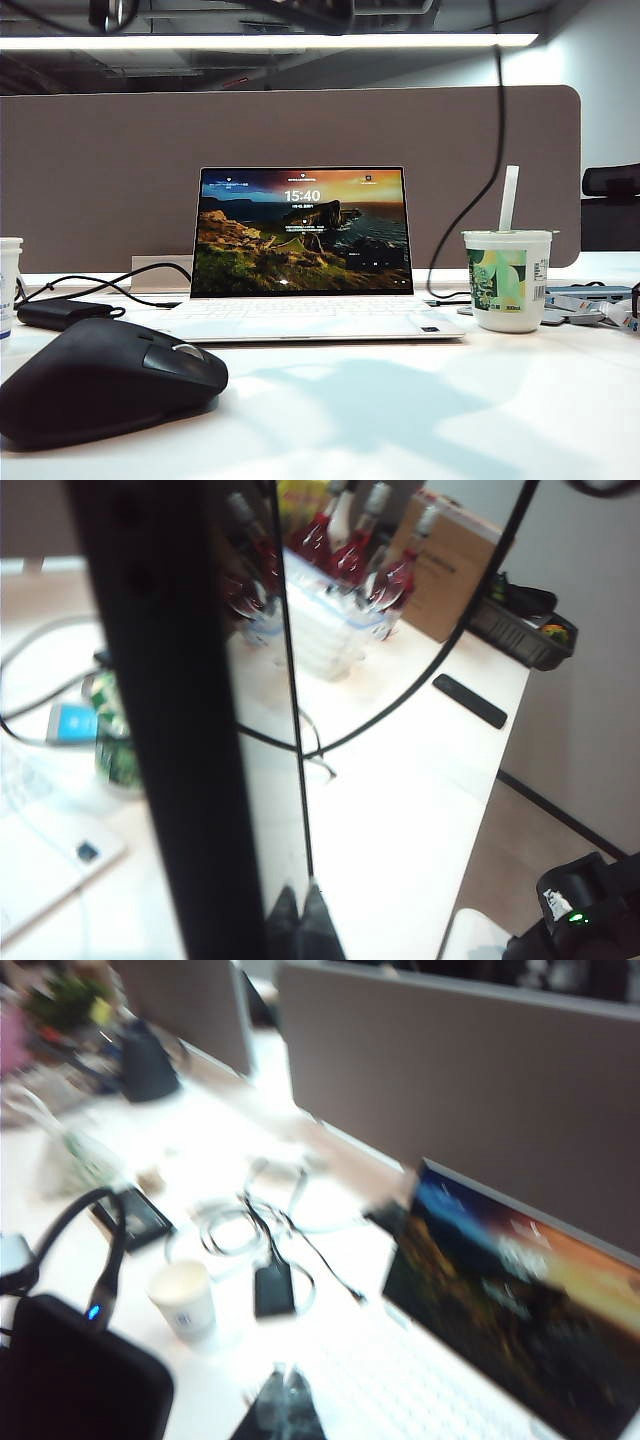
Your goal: Pick up the black phone, pick up the charger plug, insert the charger plug into the phone's charging port, and finally place the connected phone back on the desk.
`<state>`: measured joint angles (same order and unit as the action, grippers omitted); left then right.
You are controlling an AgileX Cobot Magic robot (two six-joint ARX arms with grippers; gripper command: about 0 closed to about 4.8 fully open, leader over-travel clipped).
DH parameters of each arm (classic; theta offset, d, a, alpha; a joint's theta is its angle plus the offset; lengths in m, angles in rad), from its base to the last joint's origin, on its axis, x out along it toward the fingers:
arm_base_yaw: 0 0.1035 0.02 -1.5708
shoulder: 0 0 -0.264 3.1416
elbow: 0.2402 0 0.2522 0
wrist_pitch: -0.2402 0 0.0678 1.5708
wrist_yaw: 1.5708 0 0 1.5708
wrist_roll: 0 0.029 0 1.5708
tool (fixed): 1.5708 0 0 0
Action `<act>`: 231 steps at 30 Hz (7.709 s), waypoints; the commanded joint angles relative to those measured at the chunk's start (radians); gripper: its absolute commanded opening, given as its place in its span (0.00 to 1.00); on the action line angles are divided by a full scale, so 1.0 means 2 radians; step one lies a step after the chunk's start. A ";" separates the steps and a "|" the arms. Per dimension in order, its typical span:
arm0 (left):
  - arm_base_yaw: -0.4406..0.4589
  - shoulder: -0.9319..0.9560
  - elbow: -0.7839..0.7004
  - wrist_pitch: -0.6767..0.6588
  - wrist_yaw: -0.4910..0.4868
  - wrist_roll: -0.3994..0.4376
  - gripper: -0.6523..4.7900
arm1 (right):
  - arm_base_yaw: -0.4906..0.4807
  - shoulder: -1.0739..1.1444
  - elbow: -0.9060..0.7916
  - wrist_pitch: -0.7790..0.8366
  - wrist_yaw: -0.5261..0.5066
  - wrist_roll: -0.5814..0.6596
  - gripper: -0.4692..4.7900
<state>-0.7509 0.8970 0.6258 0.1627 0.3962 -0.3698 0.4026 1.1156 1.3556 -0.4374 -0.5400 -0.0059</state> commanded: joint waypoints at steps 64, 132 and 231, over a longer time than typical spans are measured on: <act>-0.055 0.360 0.055 -0.003 -0.009 -0.139 0.29 | 0.001 -0.066 0.003 -0.086 0.080 -0.014 0.08; -0.076 0.083 0.195 -0.401 -0.302 0.055 0.11 | 0.003 -0.087 -0.008 -0.331 0.183 -0.017 0.08; 0.396 -0.447 -0.309 -0.017 -0.175 0.188 0.11 | 0.002 -0.471 -0.416 -0.033 0.181 -0.023 0.08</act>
<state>0.0418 0.0032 0.0078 0.1158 0.0418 0.0032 0.4076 0.1749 0.5194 -0.5213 -0.1780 -0.0536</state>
